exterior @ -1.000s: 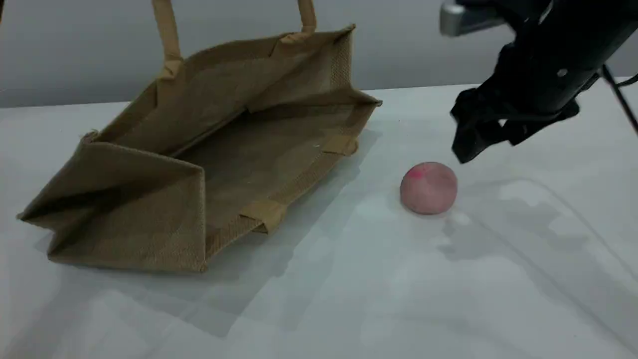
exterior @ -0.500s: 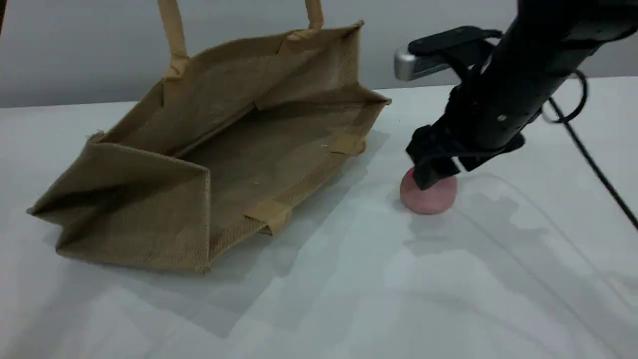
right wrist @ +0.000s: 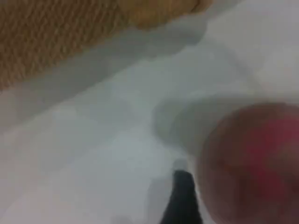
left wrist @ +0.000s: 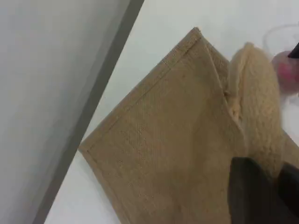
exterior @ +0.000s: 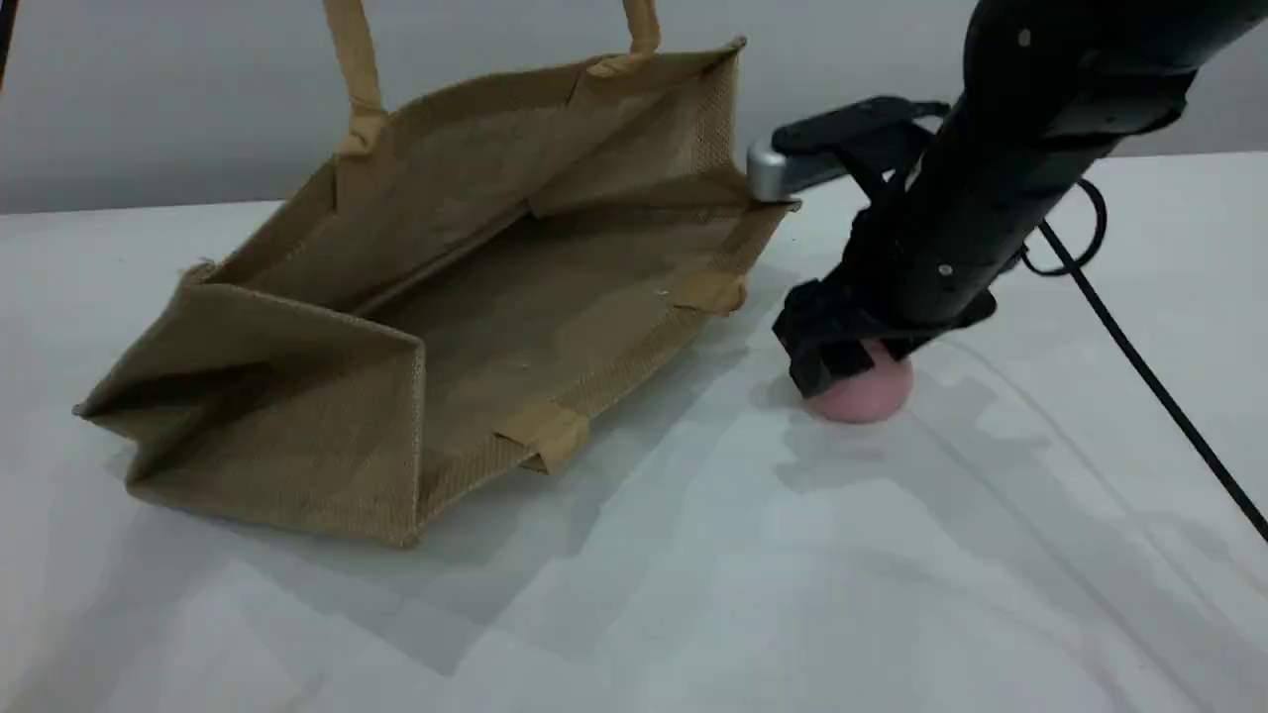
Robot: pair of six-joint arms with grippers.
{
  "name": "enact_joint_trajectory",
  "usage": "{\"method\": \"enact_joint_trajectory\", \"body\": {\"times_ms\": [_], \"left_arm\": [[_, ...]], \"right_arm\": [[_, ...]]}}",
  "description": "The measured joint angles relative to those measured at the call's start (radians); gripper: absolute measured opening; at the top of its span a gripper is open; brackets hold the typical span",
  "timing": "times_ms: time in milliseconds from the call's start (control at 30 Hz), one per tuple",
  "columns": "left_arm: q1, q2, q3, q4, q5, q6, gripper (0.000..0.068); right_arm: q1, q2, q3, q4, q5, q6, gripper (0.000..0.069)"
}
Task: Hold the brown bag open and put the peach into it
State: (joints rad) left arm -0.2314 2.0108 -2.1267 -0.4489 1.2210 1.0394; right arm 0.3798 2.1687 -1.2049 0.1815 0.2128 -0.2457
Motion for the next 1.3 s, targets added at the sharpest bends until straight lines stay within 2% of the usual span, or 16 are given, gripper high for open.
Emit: {"method": "enact_joint_trajectory", "body": {"times_ms": [133, 367, 500, 1033, 1133, 1300], "left_arm": [[0.000, 0.000, 0.000, 0.000, 0.000, 0.000, 0.0086], [0.000, 0.000, 0.000, 0.000, 0.000, 0.000, 0.0086], [0.000, 0.000, 0.000, 0.000, 0.000, 0.000, 0.0086], [-0.001, 0.000, 0.000, -0.003, 0.000, 0.024, 0.0086], [-0.002, 0.000, 0.000, -0.037, 0.000, 0.025, 0.0086], [-0.016, 0.000, 0.000, -0.051, 0.000, 0.026, 0.0086]], "right_arm": [[0.000, 0.000, 0.000, 0.000, -0.014, 0.000, 0.0393], [0.000, 0.000, 0.000, -0.004, -0.001, 0.000, 0.0122], [0.000, -0.015, 0.000, -0.046, 0.037, -0.002, 0.0031], [0.000, -0.283, 0.001, -0.108, 0.199, 0.059, 0.0019], [0.011, -0.343, 0.001, -0.102, 0.235, 0.064, 0.0019], [0.066, -0.421, 0.001, -0.078, 0.216, 0.073, 0.0019]]}}
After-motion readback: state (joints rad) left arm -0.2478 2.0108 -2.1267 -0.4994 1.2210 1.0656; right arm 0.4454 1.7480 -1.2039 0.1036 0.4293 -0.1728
